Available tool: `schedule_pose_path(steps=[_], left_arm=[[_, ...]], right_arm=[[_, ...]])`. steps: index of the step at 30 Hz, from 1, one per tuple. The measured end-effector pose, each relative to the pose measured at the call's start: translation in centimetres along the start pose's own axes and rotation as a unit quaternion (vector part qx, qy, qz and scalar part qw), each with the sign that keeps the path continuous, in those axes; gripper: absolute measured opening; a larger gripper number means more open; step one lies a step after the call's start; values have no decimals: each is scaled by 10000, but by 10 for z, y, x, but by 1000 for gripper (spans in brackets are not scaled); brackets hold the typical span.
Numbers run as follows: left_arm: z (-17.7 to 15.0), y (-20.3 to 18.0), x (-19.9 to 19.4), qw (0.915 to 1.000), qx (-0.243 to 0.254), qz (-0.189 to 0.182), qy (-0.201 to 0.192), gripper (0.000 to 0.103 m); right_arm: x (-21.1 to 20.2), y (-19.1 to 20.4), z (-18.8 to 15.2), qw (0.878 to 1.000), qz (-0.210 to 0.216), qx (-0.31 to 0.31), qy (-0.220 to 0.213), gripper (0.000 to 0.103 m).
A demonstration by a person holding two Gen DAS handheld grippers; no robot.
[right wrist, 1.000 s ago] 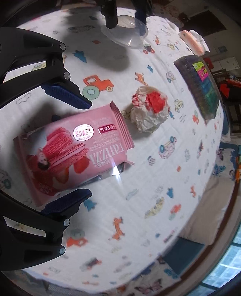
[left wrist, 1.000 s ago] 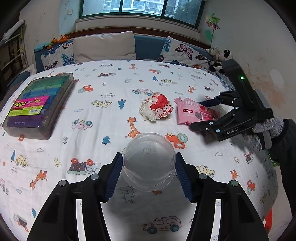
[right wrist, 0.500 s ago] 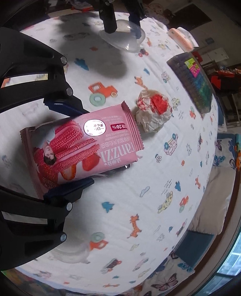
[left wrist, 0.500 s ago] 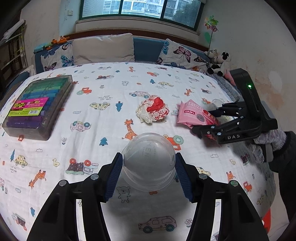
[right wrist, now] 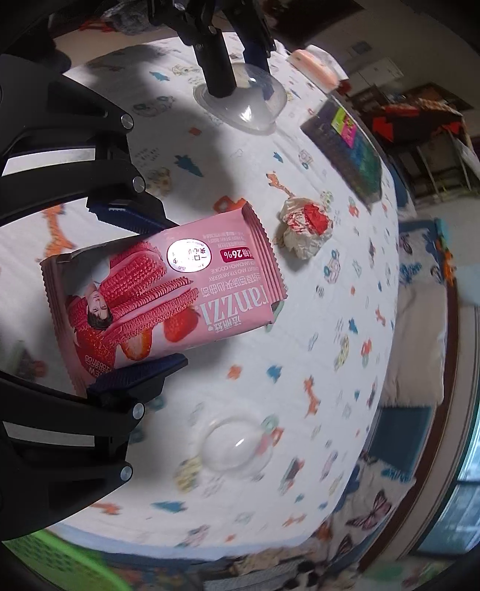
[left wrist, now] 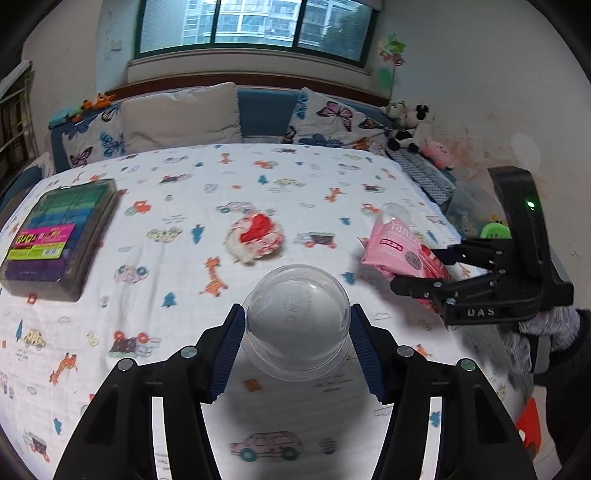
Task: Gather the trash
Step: 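Carry the pink wafer bag over the green basket and open the right gripper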
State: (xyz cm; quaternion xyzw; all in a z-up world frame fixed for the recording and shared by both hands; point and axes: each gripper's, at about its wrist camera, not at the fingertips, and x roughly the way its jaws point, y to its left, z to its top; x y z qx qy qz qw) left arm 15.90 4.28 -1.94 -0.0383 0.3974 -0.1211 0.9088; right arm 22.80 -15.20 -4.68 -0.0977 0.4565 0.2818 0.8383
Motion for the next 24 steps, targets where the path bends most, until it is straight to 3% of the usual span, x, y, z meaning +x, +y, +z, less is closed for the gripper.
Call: schedule_pose_path(steps=[11,24], left_arm=[[9,-56,2,9977,511,-445,-57,56],[22,-127,15,9909,998,-905,-14,56]], right_arm=[[-83,-60,-57,9887,-737,1163,-597,62],[-154,-175,-136,9468,-1852,2524,-744,64]])
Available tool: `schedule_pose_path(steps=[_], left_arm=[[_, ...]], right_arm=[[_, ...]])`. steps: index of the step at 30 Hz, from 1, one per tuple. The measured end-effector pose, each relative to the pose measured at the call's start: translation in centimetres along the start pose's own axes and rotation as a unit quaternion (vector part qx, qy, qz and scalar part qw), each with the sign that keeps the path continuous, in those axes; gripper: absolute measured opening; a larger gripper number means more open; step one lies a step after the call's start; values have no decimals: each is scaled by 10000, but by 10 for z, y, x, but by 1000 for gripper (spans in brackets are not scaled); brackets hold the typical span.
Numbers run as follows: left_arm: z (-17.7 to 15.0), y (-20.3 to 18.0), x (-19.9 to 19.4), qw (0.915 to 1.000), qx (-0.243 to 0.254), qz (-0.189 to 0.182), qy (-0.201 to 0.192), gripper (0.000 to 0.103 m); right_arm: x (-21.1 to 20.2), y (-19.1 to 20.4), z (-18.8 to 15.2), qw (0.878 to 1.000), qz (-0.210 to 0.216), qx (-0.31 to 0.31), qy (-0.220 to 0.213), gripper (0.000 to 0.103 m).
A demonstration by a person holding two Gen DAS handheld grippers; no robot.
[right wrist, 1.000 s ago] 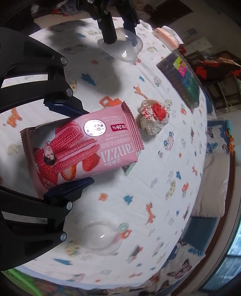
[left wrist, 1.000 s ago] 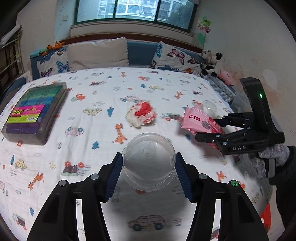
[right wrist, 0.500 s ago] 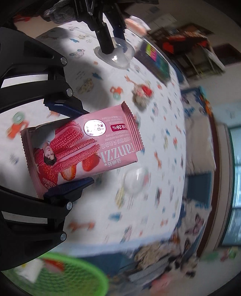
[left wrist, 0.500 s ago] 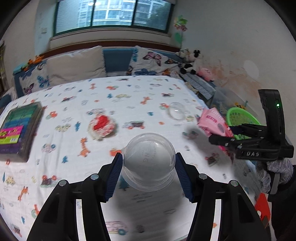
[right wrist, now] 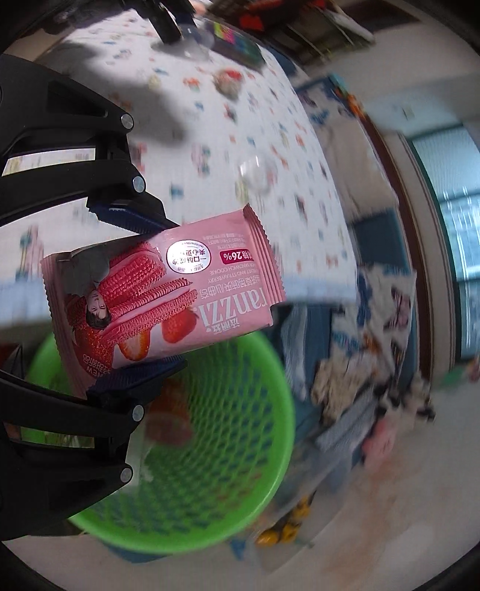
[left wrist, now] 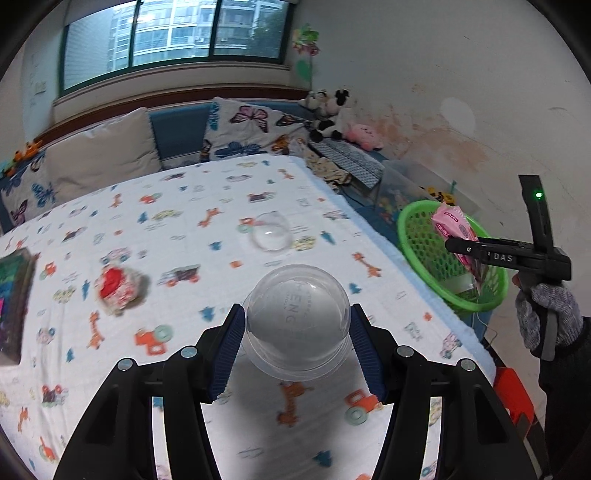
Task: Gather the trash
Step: 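Carry the pink wafer bag over the green basket and open the right gripper, then lower the clear dome lid into the green basket and open the left gripper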
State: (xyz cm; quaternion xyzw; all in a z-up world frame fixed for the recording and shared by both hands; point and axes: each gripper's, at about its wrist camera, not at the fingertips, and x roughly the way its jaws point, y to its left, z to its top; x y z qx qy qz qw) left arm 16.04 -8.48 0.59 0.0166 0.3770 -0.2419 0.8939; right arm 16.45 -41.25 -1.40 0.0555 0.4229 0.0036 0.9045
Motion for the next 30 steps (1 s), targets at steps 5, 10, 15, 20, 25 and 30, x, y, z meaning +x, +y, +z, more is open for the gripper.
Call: schedule_pose_path(steps=[5,10,15,20,25,30], left_arm=[[10,-22,13,9998,162,-139,63,56],[22,-43,26,9991,324,-255,112,56],[35,-68,37,9979,503,-392,116,56],[50,-96,54,9961,668,-554,132,56],[61,-126,75,9937,821,-725,224,56],[70,-163,98,9898,1037,-903,363,56]], right_arm=[[5,-40,-4,9991,-210,376,42,65],[8,-63,-6,9972,-226,710,0,75],[7,-74,-8,9961,-203,852,-79,77],[-6,-79,-11,9960,-175,850,-215,77],[-22,-85,-16,9958,-278,793,-358,77],[-40,-94,-21,9941,-249,909,-539,78]])
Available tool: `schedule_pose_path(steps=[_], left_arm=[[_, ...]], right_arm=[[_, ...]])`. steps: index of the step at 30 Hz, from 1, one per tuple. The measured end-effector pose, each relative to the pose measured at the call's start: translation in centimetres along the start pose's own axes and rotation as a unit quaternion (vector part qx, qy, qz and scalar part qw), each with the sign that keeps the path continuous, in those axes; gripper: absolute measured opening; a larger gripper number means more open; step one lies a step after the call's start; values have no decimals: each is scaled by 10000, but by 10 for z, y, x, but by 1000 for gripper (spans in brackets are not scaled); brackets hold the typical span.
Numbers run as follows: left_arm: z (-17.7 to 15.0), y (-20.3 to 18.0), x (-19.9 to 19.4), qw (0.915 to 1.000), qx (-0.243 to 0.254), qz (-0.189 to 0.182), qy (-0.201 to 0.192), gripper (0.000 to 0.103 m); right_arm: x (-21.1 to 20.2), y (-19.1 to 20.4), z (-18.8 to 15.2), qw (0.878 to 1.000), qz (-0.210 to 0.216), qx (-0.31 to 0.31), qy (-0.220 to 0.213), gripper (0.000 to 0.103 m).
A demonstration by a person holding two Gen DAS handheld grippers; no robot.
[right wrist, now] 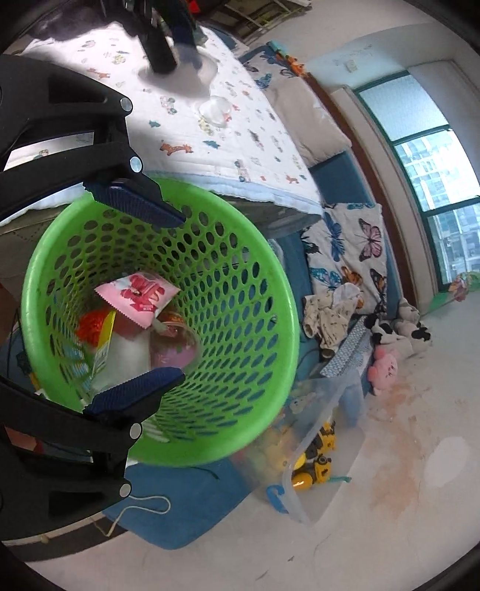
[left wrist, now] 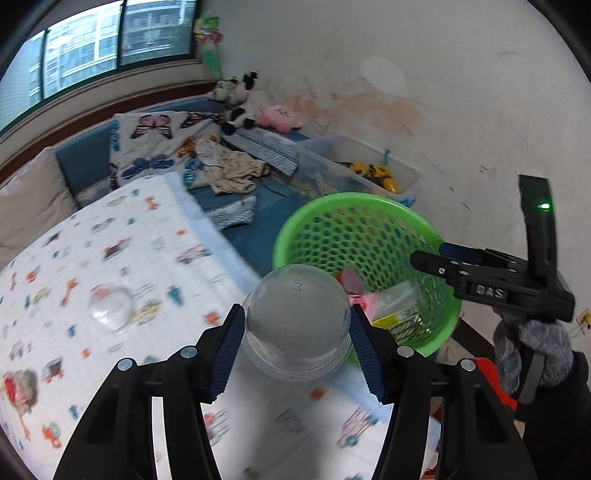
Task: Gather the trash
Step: 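Lower the clear dome lid into the green basket and open the left gripper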
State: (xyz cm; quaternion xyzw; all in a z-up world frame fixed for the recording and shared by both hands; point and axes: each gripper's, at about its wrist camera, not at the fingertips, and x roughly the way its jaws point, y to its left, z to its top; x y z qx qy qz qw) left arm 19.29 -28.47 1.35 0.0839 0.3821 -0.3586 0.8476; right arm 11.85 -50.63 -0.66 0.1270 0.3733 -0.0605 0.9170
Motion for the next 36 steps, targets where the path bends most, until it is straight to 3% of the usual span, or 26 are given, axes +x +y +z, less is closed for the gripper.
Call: schedule_pose_path(steps=[18,23,29,36], left_arm=[[20,-51,76,9982,-56,-433,415,56],[20,-49,84,9978,-102,-442,473,57],[19,-48,84,9980,-150,-455,409,71],[14,-35,69,9982,-252,-447,297,71]], right_arm=[[-33,-24,-18,9995,11,210,-235,79],[-36,-26,-20,9994,-15,241,-233,79],[-39,-24,-20,9992,19,274,-278,79],[-39,-18,-21,9994,67,209,-251,79]])
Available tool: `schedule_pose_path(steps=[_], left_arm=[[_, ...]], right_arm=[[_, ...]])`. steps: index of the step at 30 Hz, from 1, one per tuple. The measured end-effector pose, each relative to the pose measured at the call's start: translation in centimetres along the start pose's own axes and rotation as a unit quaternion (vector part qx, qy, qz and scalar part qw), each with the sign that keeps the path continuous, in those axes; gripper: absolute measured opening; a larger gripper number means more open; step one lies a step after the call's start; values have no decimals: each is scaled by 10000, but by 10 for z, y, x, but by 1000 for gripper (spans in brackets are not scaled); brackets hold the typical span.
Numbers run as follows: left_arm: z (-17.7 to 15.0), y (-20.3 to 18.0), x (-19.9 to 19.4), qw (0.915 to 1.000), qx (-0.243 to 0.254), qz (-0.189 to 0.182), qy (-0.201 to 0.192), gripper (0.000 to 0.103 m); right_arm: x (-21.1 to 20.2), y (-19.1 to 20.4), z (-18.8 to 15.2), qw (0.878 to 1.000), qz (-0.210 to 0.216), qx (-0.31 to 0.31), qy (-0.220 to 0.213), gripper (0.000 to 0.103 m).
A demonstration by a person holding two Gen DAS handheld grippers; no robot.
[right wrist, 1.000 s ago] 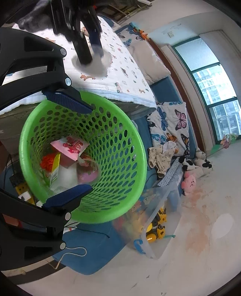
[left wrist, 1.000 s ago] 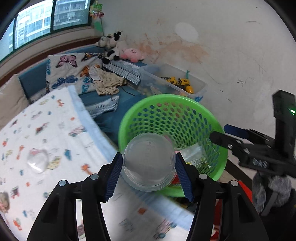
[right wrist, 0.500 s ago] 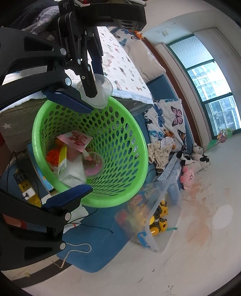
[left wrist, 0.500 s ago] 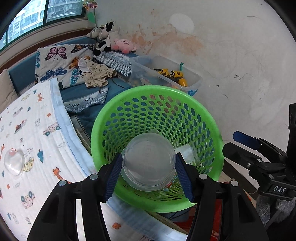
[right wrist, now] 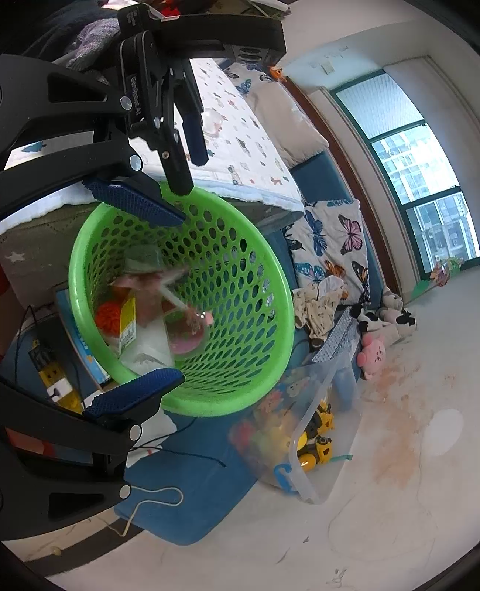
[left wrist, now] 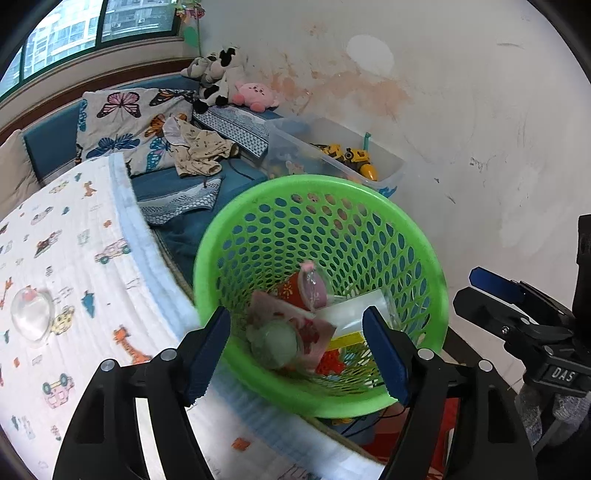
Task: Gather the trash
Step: 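Lower the clear dome lid into the green basket and open the left gripper, then move both grippers back toward the items on the bed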
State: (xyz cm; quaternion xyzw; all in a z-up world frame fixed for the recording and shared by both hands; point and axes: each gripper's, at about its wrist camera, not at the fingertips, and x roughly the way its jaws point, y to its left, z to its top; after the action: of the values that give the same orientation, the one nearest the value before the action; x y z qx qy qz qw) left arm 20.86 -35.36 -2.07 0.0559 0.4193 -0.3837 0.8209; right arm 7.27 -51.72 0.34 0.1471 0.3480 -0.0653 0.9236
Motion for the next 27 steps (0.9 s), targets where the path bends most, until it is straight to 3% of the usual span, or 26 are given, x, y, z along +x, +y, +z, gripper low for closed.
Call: schedule_pose_path(steps=[16,21,27], left_arm=[[-50,67,-77,9969,-322,661,-297,71],[-68,102,-102,9920,-518,1072,-409,72],[-89,158,-138,9797,-960,1666,-561,74]], right_arm=[[14,61,-2,9979,393,-489,146,83],[26,91,-2,9953,577,-732,250,83],[41,122,-3,9917,759,-964,378,84]])
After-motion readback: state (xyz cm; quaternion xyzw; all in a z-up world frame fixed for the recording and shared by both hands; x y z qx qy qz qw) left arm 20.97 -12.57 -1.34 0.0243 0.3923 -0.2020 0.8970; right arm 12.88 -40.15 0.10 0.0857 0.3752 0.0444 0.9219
